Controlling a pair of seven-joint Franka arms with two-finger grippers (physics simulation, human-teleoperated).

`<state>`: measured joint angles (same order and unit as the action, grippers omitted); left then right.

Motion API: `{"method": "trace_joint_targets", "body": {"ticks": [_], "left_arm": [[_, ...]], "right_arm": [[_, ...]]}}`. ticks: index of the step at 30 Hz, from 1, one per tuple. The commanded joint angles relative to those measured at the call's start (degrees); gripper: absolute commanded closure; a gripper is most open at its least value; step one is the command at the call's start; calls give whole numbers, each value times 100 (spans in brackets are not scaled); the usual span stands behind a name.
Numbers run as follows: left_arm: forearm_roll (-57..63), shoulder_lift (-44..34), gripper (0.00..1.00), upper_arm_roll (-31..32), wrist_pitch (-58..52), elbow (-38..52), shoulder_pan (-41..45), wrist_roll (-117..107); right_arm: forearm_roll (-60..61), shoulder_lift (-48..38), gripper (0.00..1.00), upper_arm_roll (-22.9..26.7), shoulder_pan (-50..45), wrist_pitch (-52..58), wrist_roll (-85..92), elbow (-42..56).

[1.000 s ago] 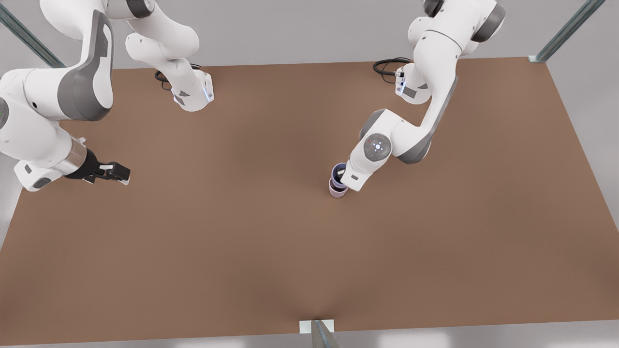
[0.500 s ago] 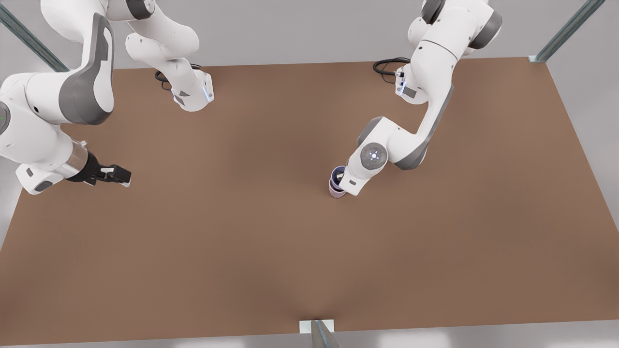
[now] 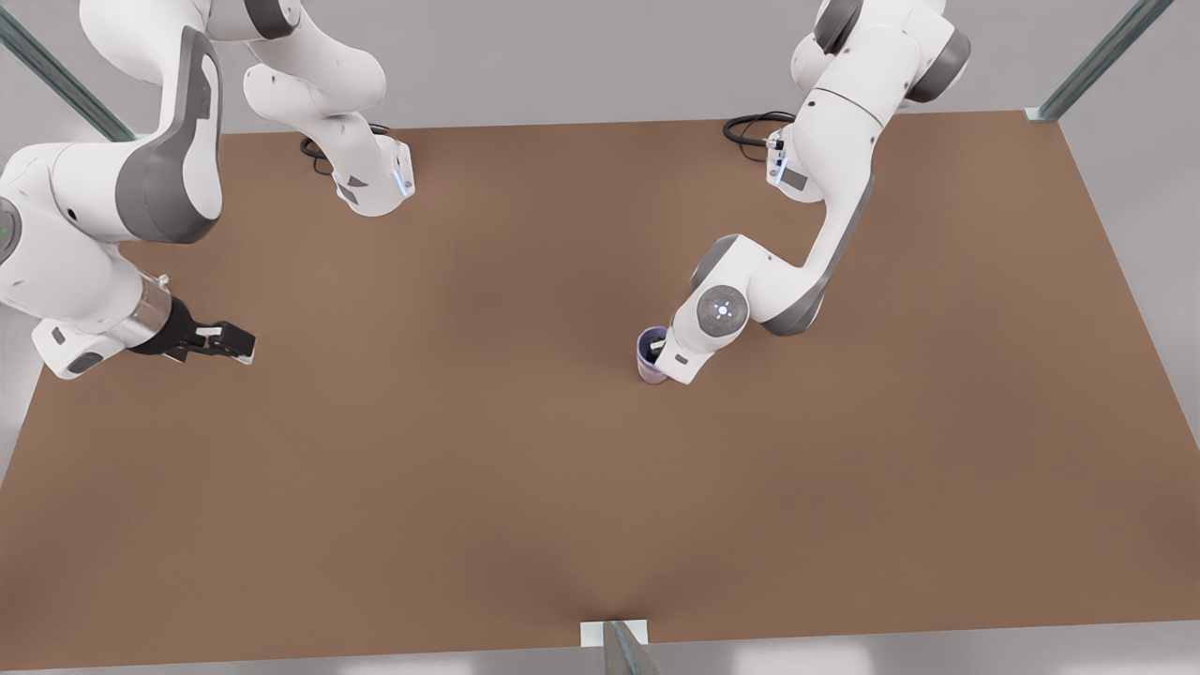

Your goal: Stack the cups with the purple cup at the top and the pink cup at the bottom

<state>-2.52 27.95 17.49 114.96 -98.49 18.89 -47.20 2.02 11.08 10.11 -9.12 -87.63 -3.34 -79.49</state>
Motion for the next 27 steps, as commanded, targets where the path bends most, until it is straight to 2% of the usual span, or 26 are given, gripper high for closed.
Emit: {"method": "trace_joint_targets", "body": {"ticks": [1, 3, 6, 7, 8, 12, 14, 16, 17, 18, 20, 21, 22, 23, 25, 26, 27], "left_arm": [[32, 0, 51, 0, 0, -3, 0, 0], [32, 0, 50, 0, -9, -3, 0, 9], [32, -9, 42, 0, -26, 6, 0, 18], [137, -27, 26, 0, -61, 14, 0, 9], [181, -44, 0, 0, -70, 14, 0, -35], [181, -97, 0, 0, -386, 225, -9, -53], [181, -255, 0, -9, -984, 436, -9, -9], [190, -387, 0, -149, -1959, 1033, -35, 359], [181, -405, 0, -535, -2337, 1341, -35, 1053], [181, -501, 0, -1203, -2628, 1587, -35, 2134], [181, -800, 0, -2258, -2813, 1649, -26, 3884], [190, -1045, 0, -2417, -2813, 1649, -61, 4104], [199, -1352, 0, -2286, -2821, 1640, -358, 4078], [515, -1749, 0, -1741, -2900, 1632, -870, 4043], [709, -1846, 0, -1643, -2900, 1640, -1001, 4025], [744, -1872, 0, -1311, -2892, 1640, -1308, 4025], [814, -1890, 0, -1283, -2883, 1640, -1327, 4025]], "right_arm": [[0, 0, 0, 0, -2, 0, 0, 3], [0, 0, 0, 0, -2, 0, 0, 3], [-9, 0, 0, 0, -2, -26, 0, 3], [-9, 0, 0, 0, -2, -26, 0, 3], [-9, 0, 0, 0, -2, -26, 0, 3], [-9, 0, 0, 0, -2, -26, 0, 3], [-9, 0, 0, 0, -2, -26, 0, 3], [-9, 0, 0, 0, -2, -26, 0, 3], [-9, 0, 0, 0, -2, -26, 0, 3], [-9, 0, 0, 0, -2, -26, 0, 3], [-9, 0, 0, 0, -2, -35, 0, 3], [-9, 0, 0, 0, -11, -35, 0, 3], [-9, 0, 0, 0, -2, -35, 0, 3], [-9, 0, 0, 0, -2, -35, 0, 3], [-9, 0, 0, 0, 6, -35, 0, 3], [-9, 0, 0, 0, -2, -35, 0, 3], [-9, 0, 0, 0, -2, -35, 0, 3]]}}
